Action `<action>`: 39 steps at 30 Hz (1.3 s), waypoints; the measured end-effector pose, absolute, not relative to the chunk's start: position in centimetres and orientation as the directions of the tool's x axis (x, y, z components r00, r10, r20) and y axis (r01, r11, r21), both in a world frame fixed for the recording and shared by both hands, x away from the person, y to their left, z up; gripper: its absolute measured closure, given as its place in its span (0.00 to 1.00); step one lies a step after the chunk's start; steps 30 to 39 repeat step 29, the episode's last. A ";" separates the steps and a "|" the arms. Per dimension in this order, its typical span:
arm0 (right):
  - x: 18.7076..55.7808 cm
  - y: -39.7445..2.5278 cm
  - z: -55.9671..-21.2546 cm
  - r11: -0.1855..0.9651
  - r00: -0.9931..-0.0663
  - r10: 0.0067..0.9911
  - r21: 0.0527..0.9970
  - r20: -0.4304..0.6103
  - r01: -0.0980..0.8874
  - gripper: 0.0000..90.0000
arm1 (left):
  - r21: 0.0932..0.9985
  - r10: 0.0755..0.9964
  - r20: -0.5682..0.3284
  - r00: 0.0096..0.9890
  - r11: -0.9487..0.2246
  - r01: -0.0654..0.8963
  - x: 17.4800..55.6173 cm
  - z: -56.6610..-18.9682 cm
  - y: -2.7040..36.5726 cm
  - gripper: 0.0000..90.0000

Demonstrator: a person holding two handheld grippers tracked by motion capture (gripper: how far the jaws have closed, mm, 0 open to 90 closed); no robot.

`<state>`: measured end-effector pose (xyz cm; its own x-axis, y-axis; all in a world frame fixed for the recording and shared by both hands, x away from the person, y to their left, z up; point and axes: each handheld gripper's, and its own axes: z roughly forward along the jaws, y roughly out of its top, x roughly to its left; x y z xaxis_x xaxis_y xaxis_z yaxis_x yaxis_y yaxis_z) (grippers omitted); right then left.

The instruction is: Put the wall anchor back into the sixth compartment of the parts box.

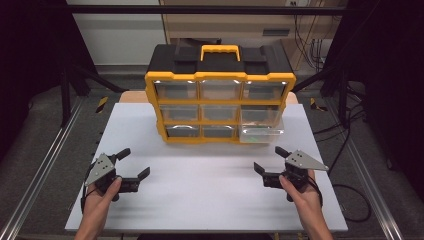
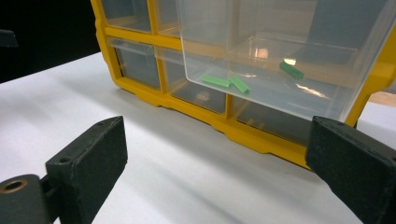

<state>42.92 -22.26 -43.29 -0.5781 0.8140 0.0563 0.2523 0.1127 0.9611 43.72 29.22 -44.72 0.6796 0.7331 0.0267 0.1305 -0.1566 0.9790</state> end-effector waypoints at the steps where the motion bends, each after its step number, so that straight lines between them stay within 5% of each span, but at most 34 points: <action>1: 42.9 -22.3 -43.4 0.115 -0.578 0.814 0.961 0.054 0.251 0.07 | 0.979 0.731 0.024 0.682 -0.155 0.131 43.7 -44.7 29.2 0.02; 39: 42.5 -22.7 -45.9 0.075 -0.600 0.796 0.971 0.079 0.228 0.09 | 0.984 0.691 -0.035 0.722 -0.102 0.146 43.9 -45.3 28.7 0.01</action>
